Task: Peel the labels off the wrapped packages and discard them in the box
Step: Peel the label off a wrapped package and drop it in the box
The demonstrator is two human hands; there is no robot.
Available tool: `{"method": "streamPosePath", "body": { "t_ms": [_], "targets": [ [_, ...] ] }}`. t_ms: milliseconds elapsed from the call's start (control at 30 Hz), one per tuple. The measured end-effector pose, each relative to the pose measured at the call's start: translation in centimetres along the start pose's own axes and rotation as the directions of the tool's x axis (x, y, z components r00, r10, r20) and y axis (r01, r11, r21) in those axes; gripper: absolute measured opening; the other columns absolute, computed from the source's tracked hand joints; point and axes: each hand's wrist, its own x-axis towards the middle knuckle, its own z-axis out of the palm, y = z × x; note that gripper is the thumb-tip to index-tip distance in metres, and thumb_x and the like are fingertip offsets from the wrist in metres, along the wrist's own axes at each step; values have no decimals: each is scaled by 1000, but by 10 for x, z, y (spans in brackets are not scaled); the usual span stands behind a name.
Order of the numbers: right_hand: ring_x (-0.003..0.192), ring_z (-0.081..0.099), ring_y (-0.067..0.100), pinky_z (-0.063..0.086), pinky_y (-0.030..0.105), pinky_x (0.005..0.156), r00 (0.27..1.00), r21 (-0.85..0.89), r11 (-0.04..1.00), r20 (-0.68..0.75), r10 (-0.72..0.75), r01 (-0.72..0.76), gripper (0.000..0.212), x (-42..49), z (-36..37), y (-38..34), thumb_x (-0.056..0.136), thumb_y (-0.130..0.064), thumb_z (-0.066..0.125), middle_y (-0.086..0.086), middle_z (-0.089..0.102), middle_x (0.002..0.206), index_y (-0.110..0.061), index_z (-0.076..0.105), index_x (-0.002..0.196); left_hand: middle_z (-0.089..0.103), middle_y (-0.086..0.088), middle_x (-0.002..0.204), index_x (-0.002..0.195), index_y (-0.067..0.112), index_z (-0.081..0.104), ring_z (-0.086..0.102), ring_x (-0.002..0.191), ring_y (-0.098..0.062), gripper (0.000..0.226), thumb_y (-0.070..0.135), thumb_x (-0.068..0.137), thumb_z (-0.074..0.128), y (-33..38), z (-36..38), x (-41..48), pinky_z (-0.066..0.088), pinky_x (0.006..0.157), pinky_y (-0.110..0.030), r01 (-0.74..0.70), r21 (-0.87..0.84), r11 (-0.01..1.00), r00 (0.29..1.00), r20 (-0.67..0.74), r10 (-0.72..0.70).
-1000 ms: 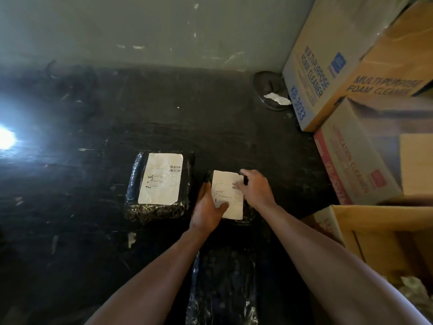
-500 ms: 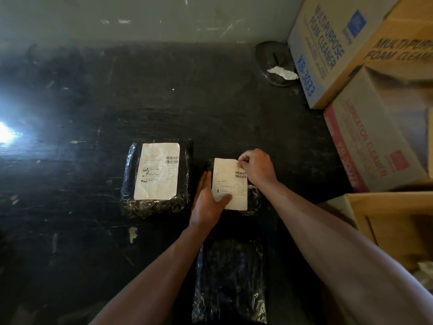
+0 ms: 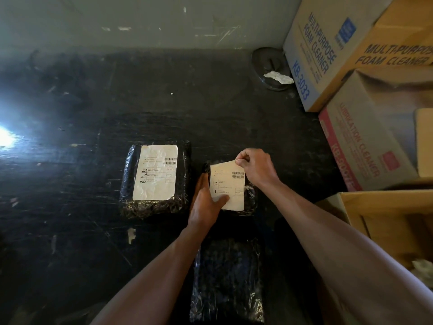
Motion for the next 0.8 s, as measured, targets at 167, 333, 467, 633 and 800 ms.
{"method": "streamPosePath", "body": {
  "t_ms": [167, 333, 467, 633, 800],
  "targets": [
    [88, 67, 8, 58, 25, 71, 1000, 16, 1000, 15, -3, 3, 6, 0, -5, -3, 95, -18, 66, -4, 69, 93, -21, 65, 89, 24, -3, 161, 156, 11, 18, 26, 146, -18, 93, 24, 84, 76, 2, -3, -3, 27, 114, -31, -16, 11, 1000, 1000, 11, 15],
    [89, 66, 6, 50, 17, 65, 999, 16, 1000, 37, -7, 6, 3, -2, -7, -3, 92, -18, 69, -4, 69, 95, -18, 68, 95, 21, -1, 162, 156, 16, 18, 24, 147, -17, 91, 31, 86, 73, -10, -5, -13, 26, 114, -32, -37, 57, 998, 999, 13, 36],
    [88, 66, 5, 49, 16, 65, 999, 22, 1000, 25, -22, 22, 5, -8, -9, -2, 90, -19, 72, -6, 70, 93, -19, 69, 94, 22, 2, 162, 156, 19, 20, 30, 144, -18, 89, 33, 86, 73, -11, -4, -16, 32, 111, -34, -31, 73, 997, 999, -9, 32],
    [88, 67, 7, 56, 23, 70, 998, 10, 999, 34, -48, 48, 3, -14, -13, -6, 92, -19, 70, -4, 71, 94, -18, 68, 93, 30, 2, 158, 154, 19, 25, 39, 139, -18, 87, 30, 83, 74, -7, -2, -17, 37, 102, -27, -33, 51, 998, 999, -41, 36],
    [89, 68, 7, 59, 26, 72, 996, 15, 997, 36, -79, 78, 3, -18, -21, -12, 92, -20, 69, -4, 71, 93, -18, 67, 91, 38, 2, 152, 150, 19, 33, 46, 132, -18, 79, 25, 82, 74, -6, -3, -19, 36, 93, -23, -51, 37, 998, 998, -41, 52]
  ]
}}
